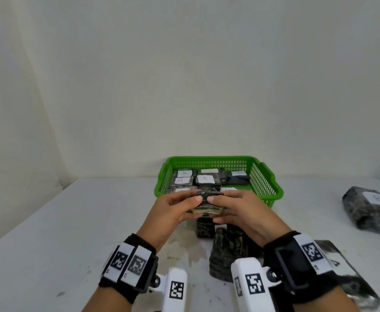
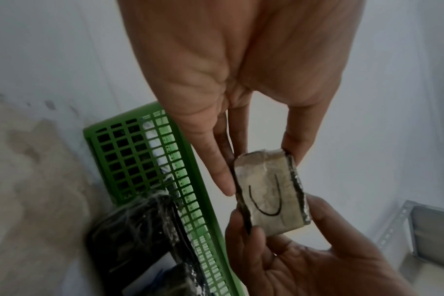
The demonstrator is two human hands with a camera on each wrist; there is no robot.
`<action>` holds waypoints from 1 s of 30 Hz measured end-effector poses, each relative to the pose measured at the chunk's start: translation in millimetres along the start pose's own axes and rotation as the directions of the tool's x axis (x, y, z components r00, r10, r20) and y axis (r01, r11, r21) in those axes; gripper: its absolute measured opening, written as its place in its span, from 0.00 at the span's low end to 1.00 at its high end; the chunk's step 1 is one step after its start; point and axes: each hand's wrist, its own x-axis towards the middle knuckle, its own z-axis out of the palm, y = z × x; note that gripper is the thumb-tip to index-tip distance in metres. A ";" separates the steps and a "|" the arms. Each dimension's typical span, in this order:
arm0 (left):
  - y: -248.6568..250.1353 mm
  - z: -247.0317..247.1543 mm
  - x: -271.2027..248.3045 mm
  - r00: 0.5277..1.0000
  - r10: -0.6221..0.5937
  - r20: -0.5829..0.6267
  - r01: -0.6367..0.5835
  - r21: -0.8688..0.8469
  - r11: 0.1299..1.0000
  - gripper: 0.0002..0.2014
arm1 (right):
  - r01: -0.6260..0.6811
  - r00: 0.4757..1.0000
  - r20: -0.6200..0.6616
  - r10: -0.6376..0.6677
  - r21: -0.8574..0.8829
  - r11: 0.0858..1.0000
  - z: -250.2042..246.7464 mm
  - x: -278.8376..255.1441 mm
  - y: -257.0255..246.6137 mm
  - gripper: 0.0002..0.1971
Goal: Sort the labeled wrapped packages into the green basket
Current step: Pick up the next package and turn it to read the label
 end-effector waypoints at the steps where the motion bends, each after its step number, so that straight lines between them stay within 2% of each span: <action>1: 0.0 1.9 -0.8 1.000 0.004 0.012 -0.004 0.003 1.000 0.14 | 0.005 1.000 -0.001 -0.005 0.010 1.000 -2.1 -0.5 1.1 0.15; 5: -1.1 7.6 -6.7 0.999 0.017 0.043 -0.018 0.010 1.000 0.19 | 0.054 0.998 -0.019 -0.054 0.000 0.999 -6.1 -5.1 6.9 0.17; 8: -4.7 8.9 -9.5 1.000 0.004 0.010 -0.004 0.016 1.000 0.11 | 0.083 0.994 -0.064 -0.086 -0.038 0.996 -4.4 -5.6 10.7 0.17; 13: -8.1 7.7 -11.0 0.999 0.021 -0.043 -0.019 0.039 0.999 0.11 | 0.031 0.999 0.018 -0.031 0.026 0.999 -4.3 -12.3 5.4 0.13; 16: -7.4 8.1 -11.7 0.999 0.029 -0.038 -0.027 0.042 0.999 0.12 | 0.026 0.999 0.020 -0.027 0.065 0.998 -6.6 -13.7 2.9 0.12; 25: -7.6 8.6 -12.9 1.000 0.012 0.021 -0.013 0.043 0.999 0.12 | 0.069 0.998 -0.004 -0.069 -0.032 0.997 -4.2 -14.0 7.9 0.20; 30: -5.9 8.3 -13.9 1.000 0.008 0.030 -0.007 -0.013 1.000 0.10 | 0.115 0.992 -0.050 -0.119 -0.063 0.991 -0.9 -12.3 8.8 0.17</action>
